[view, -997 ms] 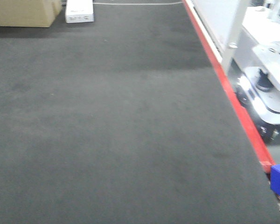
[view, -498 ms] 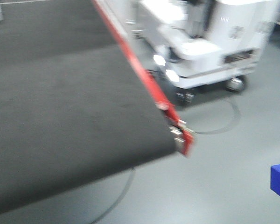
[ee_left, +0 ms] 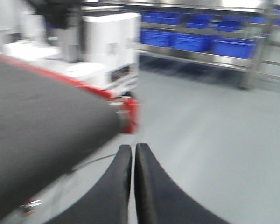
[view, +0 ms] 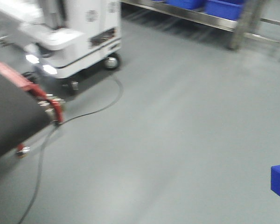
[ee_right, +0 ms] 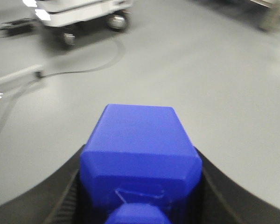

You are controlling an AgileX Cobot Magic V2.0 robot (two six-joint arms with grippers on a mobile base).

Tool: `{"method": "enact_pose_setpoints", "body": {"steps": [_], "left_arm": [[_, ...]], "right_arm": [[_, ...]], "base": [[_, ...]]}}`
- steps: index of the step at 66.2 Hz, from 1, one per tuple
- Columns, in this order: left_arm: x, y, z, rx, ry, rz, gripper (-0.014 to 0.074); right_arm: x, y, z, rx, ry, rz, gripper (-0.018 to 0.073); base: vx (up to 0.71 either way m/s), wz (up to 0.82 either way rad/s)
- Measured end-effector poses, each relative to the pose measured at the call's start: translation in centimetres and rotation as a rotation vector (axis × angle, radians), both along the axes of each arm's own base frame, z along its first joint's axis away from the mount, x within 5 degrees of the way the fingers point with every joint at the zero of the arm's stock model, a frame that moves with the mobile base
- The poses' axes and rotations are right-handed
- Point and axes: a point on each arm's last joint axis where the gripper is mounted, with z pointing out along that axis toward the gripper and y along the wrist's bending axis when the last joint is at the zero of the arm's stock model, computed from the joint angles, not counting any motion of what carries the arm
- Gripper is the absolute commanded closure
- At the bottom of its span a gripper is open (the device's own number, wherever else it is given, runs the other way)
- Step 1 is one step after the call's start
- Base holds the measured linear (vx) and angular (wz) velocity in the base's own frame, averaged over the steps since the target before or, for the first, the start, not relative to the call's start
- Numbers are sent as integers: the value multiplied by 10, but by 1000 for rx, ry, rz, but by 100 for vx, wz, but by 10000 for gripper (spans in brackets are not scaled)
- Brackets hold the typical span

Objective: Pour parts from conveyor to right shelf
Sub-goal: 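Drive along the yellow floor line holding the block in right gripper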

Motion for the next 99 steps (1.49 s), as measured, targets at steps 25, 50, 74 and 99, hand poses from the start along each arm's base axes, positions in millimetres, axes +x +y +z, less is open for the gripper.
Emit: {"method": "enact_pose_setpoints", "body": {"steps": [25,50,74,99], "left_arm": [[0,0,0,0,0,0,603],[0,0,0,0,0,0,603],[0,0,0,0,0,0,603],[0,0,0,0,0,0,603]], "right_arm": [[0,0,0,0,1,0,561],[0,0,0,0,1,0,561],[-1,0,0,0,-1,0,561],[-1,0,0,0,-1,0,561]], "base": [[-28,-103],[-20,-77],[-10,-47],[2,-11]]}}
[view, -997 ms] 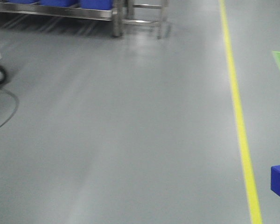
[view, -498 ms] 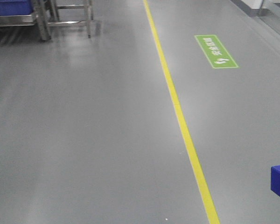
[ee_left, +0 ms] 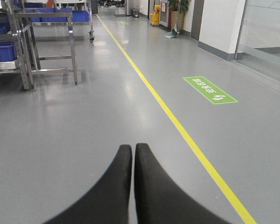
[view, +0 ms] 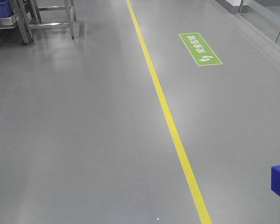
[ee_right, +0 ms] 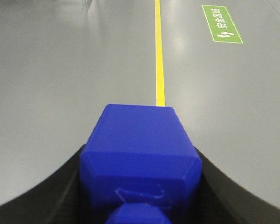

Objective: Pour parts from conveyor to right shelf
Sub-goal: 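Drive along the yellow floor line holding the block in right gripper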

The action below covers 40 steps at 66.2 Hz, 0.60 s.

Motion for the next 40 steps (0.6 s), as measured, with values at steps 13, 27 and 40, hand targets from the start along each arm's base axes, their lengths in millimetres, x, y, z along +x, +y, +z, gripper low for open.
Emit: {"method": "enact_pose_setpoints", "body": {"steps": [13,27,40], "left_arm": [[0,0,0,0,0,0,603],[0,0,0,0,0,0,603],[0,0,0,0,0,0,603]], "right_arm": [[0,0,0,0,0,0,561],[0,0,0,0,0,0,561],[0,0,0,0,0,0,561]], "base": [[9,-8],[15,-13],[25,-8]]}}
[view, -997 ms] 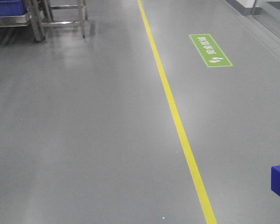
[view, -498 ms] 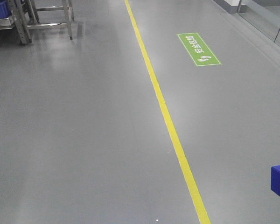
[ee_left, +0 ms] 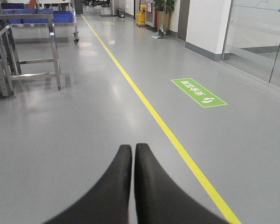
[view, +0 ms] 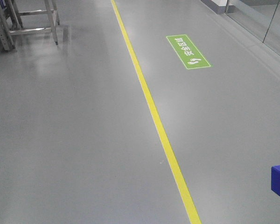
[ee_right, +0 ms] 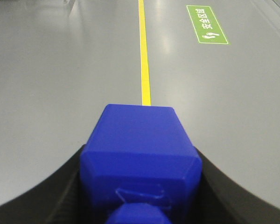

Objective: Pour parts from conveyor to right shelf
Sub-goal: 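Drive along the yellow floor line holding the block in right gripper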

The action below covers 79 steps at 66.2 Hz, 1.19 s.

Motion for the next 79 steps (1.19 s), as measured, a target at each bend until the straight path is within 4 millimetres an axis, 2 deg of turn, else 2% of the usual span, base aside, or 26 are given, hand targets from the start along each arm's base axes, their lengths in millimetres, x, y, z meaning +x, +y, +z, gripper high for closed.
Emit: {"method": "enact_pose_setpoints", "body": {"steps": [32,79], "left_arm": [[0,0,0,0,0,0,603],[0,0,0,0,0,0,603]], "right_arm": [[0,0,0,0,0,0,561],[0,0,0,0,-1,0,561]], "base": [[48,1],[76,9]]}}
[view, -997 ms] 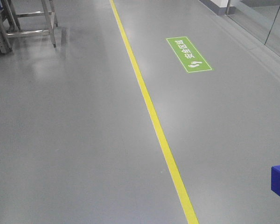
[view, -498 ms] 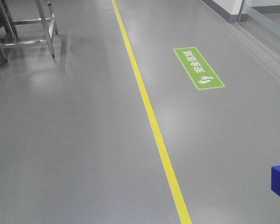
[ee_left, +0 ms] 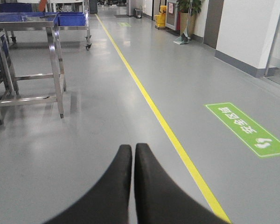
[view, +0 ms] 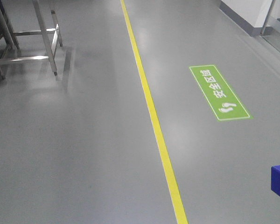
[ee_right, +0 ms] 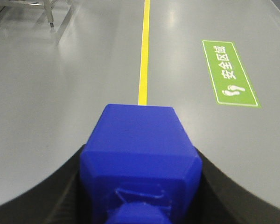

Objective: Pour parts from conveyor to right shelf
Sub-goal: 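Drive along the yellow floor line holding the block in right gripper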

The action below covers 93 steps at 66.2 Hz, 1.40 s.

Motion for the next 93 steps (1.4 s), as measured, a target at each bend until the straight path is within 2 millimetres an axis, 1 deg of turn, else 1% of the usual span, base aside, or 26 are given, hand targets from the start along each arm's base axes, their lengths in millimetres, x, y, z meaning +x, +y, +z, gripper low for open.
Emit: {"method": "enact_pose_setpoints", "body": {"steps": [55,93], "left_arm": [[0,0,0,0,0,0,603],[0,0,0,0,0,0,603]], "right_arm": [[0,0,0,2,1,0,561],[0,0,0,2,1,0,561]], "base": [[74,-11],[83,18]]}}
